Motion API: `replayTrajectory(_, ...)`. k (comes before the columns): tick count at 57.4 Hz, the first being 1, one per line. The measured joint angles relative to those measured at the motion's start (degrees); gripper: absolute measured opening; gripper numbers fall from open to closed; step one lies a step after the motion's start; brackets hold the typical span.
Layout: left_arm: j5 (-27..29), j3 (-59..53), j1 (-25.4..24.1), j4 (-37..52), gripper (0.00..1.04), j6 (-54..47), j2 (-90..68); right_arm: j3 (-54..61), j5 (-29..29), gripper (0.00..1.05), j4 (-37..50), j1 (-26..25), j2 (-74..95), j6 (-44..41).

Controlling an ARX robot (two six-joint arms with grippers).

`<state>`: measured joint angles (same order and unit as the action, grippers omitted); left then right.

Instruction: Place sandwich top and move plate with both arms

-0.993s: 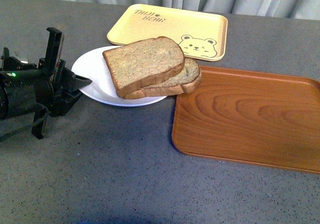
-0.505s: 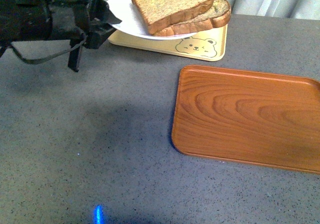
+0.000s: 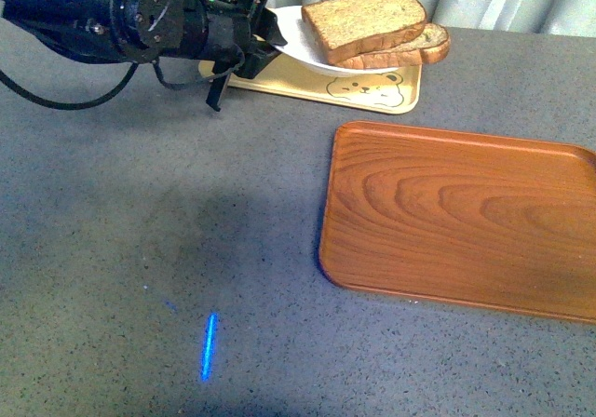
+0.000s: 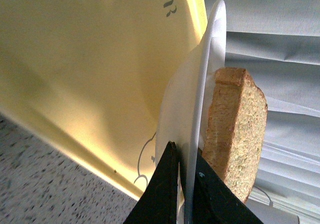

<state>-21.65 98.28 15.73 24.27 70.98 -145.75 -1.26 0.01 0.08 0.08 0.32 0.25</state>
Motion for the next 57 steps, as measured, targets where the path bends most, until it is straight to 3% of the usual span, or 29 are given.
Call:
replayTrajectory(20,-1.05,7.56,0.92,-3.30,0.04,0.04,-5.90,0.00,0.00,0.96,0.00,0.00,0.00,0.00)
replayTrajectory(37,-3.04,0.72,-0.98,1.70,0.52,-0.90,-3.13,0.00,0.00,0.96,0.00,0.00,0.00,0.00)
replayTrajectory(53,-4.26,-21.18,-5.84,14.58,0.97,-3.78,12.35,0.00,0.00,0.96,0.00,0.02,0.00,0.00)
replayTrajectory(55,0.66,-25.73,-5.99,19.50,0.94,-8.46,15.43,0.00,0.00,0.96,0.00,0.00,0.00,0.00)
replayTrajectory(57,10.95,-31.45,-5.77,28.02,0.87,-16.72,18.62,0.00,-0.04,0.96,0.00,0.00,0.00,0.00)
